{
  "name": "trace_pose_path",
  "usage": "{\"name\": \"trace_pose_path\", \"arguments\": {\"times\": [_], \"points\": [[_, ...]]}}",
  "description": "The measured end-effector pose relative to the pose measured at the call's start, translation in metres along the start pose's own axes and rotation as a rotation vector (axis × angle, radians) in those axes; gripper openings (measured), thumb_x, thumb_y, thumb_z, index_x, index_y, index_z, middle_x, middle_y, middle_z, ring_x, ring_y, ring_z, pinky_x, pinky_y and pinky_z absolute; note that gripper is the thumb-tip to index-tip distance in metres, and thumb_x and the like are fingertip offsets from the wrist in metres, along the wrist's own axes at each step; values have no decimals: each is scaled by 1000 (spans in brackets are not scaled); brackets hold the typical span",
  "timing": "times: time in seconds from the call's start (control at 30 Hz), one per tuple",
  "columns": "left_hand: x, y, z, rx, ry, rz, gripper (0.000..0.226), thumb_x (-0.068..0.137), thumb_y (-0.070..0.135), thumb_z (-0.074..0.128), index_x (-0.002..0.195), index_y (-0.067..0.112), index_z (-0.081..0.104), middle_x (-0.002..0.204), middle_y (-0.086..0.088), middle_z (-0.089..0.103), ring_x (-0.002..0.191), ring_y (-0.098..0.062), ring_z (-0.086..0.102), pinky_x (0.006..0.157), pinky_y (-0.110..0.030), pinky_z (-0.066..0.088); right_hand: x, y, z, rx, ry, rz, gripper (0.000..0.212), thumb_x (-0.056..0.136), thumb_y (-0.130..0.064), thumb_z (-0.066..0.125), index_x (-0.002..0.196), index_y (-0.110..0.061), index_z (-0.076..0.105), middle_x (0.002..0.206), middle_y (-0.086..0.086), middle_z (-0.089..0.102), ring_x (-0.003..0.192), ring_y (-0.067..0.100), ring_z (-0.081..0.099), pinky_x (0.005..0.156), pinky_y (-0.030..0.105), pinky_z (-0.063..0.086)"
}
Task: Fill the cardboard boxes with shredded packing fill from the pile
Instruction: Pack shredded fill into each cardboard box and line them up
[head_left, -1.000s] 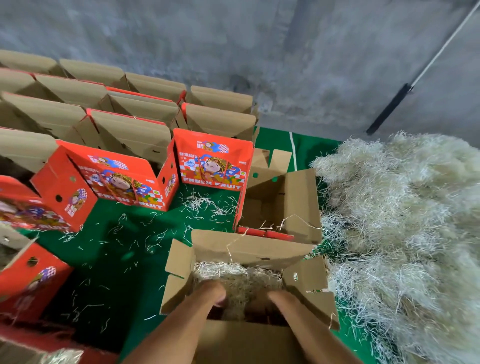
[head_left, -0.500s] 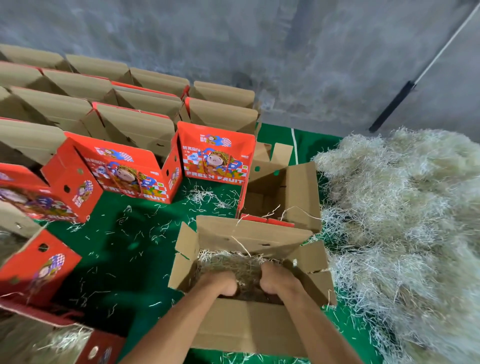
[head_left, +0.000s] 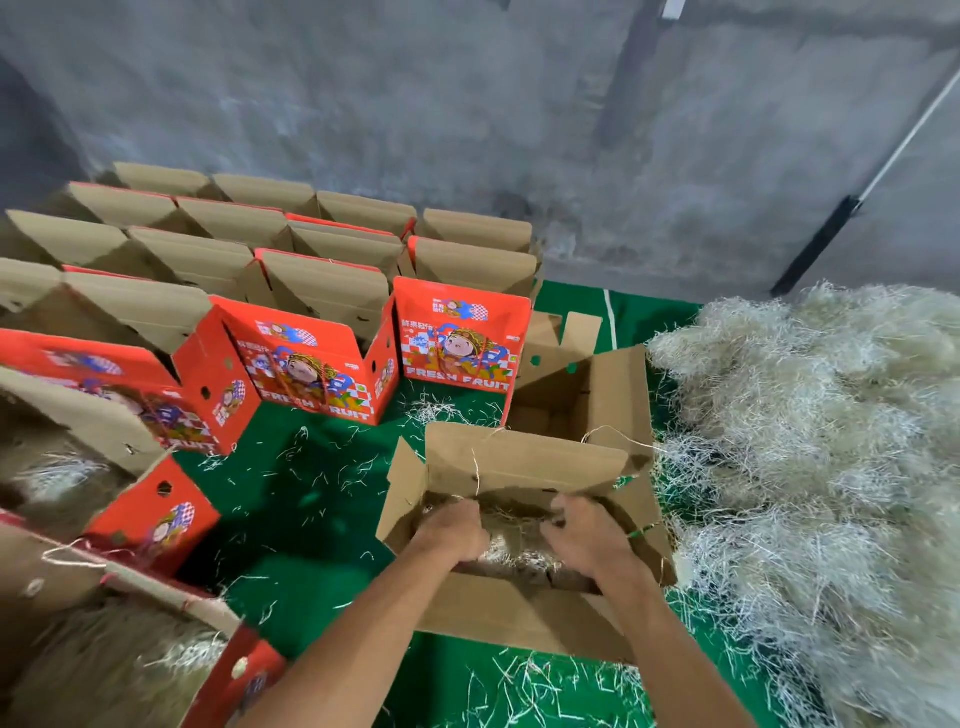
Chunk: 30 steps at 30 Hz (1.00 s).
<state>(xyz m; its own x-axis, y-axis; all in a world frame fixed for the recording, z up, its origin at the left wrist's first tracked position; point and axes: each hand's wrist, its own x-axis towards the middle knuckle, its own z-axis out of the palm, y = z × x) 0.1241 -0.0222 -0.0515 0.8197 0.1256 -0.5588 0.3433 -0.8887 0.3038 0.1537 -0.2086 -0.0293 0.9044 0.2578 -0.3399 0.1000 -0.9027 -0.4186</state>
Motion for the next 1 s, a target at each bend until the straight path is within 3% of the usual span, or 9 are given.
{"name": "trace_pose_path", "arguments": {"times": [0.13, 0.27, 0.4, 0.5, 0.57, 0.63, 0.73, 0.87, 1.0], "points": [[-34, 17, -6, -22, 108, 170, 22, 96, 27, 52, 115, 20, 62, 109, 0, 66, 99, -22, 64, 84, -34, 52, -32, 0, -32, 302, 55, -150, 19, 99, -28, 60, 114, -21, 67, 83, -2, 72, 54, 5, 59, 57, 25, 53], [-67, 31, -7, -119, 99, 379, 13, 98, 27, 52, 97, 31, 65, 86, 8, 67, 69, -7, 65, 55, -23, 45, -67, 6, -55, 539, -104, -246, 28, 95, -43, 62, 122, -34, 62, 112, 15, 71, 99, 40, 66, 94, 57, 51], [-96, 40, 0, -123, 66, 487, 17, 98, 51, 52, 89, 42, 62, 89, 12, 70, 68, -2, 63, 66, -27, 52, -74, 25, -53, 480, 199, -264, 28, 98, -19, 60, 126, -24, 59, 86, -7, 65, 52, 8, 61, 48, 23, 51], [-112, 44, 1, -178, 71, 545, 28, 93, 59, 56, 107, 40, 71, 111, 23, 70, 96, 8, 63, 91, -28, 52, -75, 41, -51, 473, 300, -238, 40, 98, -3, 51, 128, -29, 55, 78, 0, 68, 47, 3, 57, 39, 18, 43], [-118, 40, 1, -184, 85, 521, 38, 90, 65, 56, 111, 39, 72, 116, 26, 68, 101, 9, 62, 95, -32, 51, -75, 47, -47, 446, 316, -240, 45, 97, -4, 52, 136, -25, 49, 111, 2, 70, 81, 4, 68, 61, 26, 58], [-124, 35, 5, -138, 79, 463, 52, 79, 82, 54, 112, 46, 68, 122, 27, 64, 106, 4, 60, 93, -37, 50, -74, 49, -44, 452, 323, -202, 52, 96, -9, 58, 144, -19, 41, 145, 2, 50, 126, 22, 57, 99, 51, 53], [-133, 27, 10, 44, 103, 345, 75, 58, 97, 53, 121, 57, 53, 130, 29, 56, 109, -1, 56, 84, -32, 45, -68, 54, -39, 612, 367, -116, 56, 92, -15, 65, 142, -14, 39, 141, 8, 50, 131, 30, 51, 104, 58, 47], [-144, 18, 12, 267, 182, 380, 40, 89, 45, 66, 128, 43, 57, 122, 16, 62, 101, -10, 62, 79, -34, 55, -61, 50, -34, 766, 234, -18, 62, 97, -17, 63, 152, -22, 35, 139, -2, 59, 116, 39, 62, 103, 56, 47], [-153, -1, 11, 216, 305, 330, 37, 100, 16, 51, 132, 29, 62, 118, 5, 71, 102, -18, 68, 98, -40, 49, -57, 32, -24, 631, 256, -117, 26, 100, -24, 59, 124, -33, 63, 122, -1, 69, 81, 8, 65, 83, 30, 54]]}}
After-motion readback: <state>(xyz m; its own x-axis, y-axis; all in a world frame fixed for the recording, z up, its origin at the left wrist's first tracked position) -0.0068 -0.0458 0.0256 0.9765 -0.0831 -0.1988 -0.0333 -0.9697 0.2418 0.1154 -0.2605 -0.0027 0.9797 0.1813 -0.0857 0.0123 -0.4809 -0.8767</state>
